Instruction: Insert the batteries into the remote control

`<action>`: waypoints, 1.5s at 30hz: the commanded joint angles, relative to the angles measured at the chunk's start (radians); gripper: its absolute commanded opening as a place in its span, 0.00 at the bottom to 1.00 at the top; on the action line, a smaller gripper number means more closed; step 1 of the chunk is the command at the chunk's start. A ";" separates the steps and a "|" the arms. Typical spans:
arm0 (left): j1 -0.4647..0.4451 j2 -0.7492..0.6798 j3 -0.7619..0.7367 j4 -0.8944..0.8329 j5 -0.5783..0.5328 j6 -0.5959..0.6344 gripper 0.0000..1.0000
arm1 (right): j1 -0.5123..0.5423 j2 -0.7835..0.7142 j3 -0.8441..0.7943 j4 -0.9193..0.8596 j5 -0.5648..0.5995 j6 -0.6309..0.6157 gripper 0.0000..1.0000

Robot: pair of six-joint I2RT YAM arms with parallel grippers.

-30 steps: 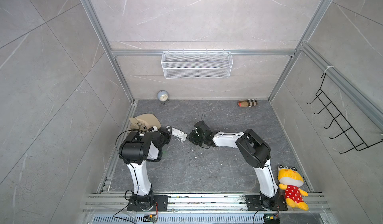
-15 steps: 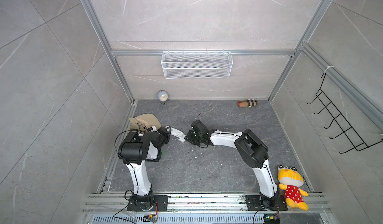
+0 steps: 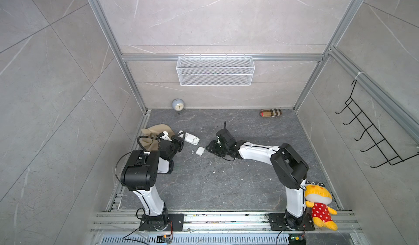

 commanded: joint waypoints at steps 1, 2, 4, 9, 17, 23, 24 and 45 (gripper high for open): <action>-0.015 -0.053 0.028 0.045 0.017 -0.049 0.00 | -0.014 -0.067 -0.041 0.173 -0.102 0.006 0.62; -0.023 -0.065 0.029 0.047 0.002 -0.064 0.00 | -0.014 -0.072 -0.041 0.209 -0.126 0.013 0.67; -0.047 -0.091 0.035 0.041 -0.026 -0.078 0.00 | -0.012 -0.069 -0.044 0.283 -0.155 0.085 0.73; -0.115 -0.141 0.046 0.024 -0.123 -0.144 0.00 | -0.011 -0.027 -0.059 0.453 -0.174 0.227 0.76; -0.182 -0.208 0.069 -0.049 -0.202 -0.143 0.00 | -0.011 -0.046 -0.108 0.536 -0.148 0.258 0.70; -0.231 -0.185 0.077 -0.019 -0.237 -0.166 0.00 | -0.011 -0.031 -0.111 0.590 -0.126 0.292 0.58; -0.234 -0.179 0.077 -0.008 -0.242 -0.170 0.00 | -0.011 -0.025 -0.104 0.594 -0.128 0.298 0.56; -0.258 -0.184 0.100 -0.015 -0.249 -0.181 0.00 | -0.009 0.063 0.010 0.598 -0.107 0.345 0.46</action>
